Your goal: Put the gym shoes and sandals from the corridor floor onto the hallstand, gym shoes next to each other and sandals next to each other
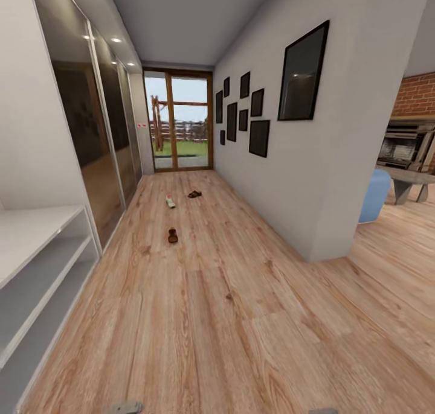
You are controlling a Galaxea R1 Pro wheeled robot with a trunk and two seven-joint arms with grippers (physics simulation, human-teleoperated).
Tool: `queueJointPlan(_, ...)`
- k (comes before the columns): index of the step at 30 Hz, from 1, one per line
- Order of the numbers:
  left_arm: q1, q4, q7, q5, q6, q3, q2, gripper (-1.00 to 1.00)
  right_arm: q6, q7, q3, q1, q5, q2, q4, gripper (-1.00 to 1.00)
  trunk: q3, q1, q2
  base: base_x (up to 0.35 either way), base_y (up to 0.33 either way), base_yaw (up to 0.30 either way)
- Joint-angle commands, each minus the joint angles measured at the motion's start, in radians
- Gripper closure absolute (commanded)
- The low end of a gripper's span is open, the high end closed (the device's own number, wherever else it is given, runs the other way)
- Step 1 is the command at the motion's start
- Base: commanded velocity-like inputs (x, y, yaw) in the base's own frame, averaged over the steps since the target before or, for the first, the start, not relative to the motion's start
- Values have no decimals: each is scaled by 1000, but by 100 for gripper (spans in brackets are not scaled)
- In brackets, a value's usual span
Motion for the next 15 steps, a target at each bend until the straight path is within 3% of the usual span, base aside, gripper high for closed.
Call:
queueJointPlan(1, -1, 0, 1, 6, -2, 0, 0, -100, -6, -5, 0, -2, 8, 0, 4, -100, -4, 4, -8, 0, 0, 272)
queueJointPlan(15, -1, 0, 1, 6, -2, 0, 0, -100, -6, -4, 0, 2, 8, 1, 5, -100, -48, 57, -106, 0, 0, 293)
